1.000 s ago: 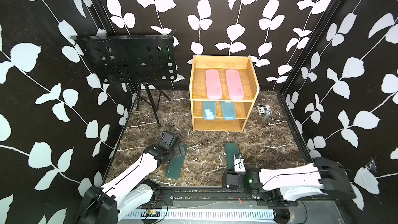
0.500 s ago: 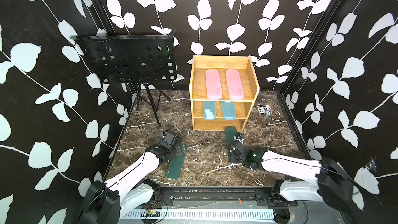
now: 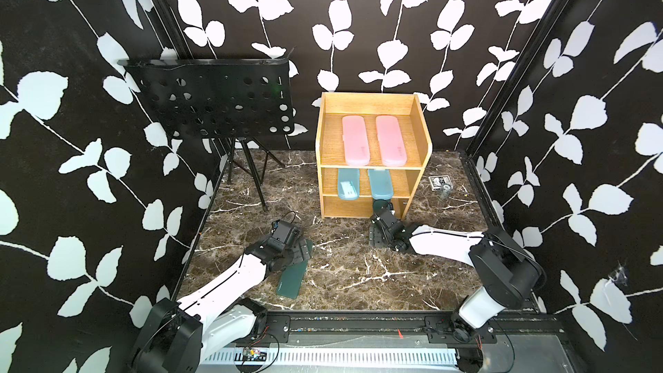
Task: Place the pencil cases on the shelf according to color
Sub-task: Place the pencil case on the shelf.
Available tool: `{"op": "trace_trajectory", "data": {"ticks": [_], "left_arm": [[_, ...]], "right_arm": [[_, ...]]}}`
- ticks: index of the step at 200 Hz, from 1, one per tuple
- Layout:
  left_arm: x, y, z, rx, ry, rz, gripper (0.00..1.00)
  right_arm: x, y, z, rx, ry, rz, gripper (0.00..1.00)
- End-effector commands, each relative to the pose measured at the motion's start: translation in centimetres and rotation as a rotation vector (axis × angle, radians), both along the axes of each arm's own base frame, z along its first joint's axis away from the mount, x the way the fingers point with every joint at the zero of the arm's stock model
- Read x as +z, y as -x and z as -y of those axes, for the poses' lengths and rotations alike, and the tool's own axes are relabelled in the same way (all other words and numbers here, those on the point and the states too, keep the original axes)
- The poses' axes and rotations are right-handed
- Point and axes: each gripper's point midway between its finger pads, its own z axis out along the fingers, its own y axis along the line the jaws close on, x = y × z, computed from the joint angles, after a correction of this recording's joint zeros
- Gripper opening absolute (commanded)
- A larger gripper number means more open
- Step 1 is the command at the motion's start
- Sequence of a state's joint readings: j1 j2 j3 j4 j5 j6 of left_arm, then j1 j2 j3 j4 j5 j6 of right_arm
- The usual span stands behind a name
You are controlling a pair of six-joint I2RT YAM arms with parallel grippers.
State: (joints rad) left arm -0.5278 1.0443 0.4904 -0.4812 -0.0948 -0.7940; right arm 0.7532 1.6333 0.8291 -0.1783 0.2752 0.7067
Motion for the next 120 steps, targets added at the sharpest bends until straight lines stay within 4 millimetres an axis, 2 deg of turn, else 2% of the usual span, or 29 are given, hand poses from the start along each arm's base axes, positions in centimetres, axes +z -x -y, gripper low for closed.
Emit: {"op": "trace_trajectory", "data": {"ticks": [1,8,37,53,66,73,84,92,120], "left_arm": [[-0.7,0.7,-0.5,0.003,-0.025,-0.024,0.99],[-0.7,0.8,-0.6,0.002,-0.025,-0.026,0.99],[-0.4,1.2,-1.0,0.0,-0.037,-0.027,0.99],[-0.3,1.3,-1.2,0.0,-0.042,-0.016,0.99],[-0.1,1.3,-1.2,-0.006,-0.039,-0.006,0.99],[-0.1,1.4,-1.2,-0.009,-0.038,-0.002,0.99],[-0.1,1.4,-1.2,-0.025,-0.043,0.005,0.99],[-0.1,1.4,-1.2,-0.036,-0.047,0.011,0.99],[-0.3,1.9,-1.0,-0.056,-0.029,-0.005,0.99]], "right_arm": [[1.7,-0.3,0.2,0.002,0.003,0.026,0.95],[2.9,0.0,0.4,0.0,-0.013,0.042,0.96],[5.1,2.1,1.7,-0.002,-0.056,0.038,0.97],[5.1,3.7,1.8,0.016,-0.099,0.006,0.97],[4.7,4.9,2.0,0.021,-0.12,-0.023,0.92],[4.2,5.6,2.1,0.024,-0.124,-0.036,0.86],[3.4,6.4,2.2,0.029,-0.127,-0.045,0.63],[2.7,6.8,2.2,0.022,-0.139,-0.049,0.53],[0.3,7.6,1.2,0.025,-0.186,-0.086,0.4]]}}
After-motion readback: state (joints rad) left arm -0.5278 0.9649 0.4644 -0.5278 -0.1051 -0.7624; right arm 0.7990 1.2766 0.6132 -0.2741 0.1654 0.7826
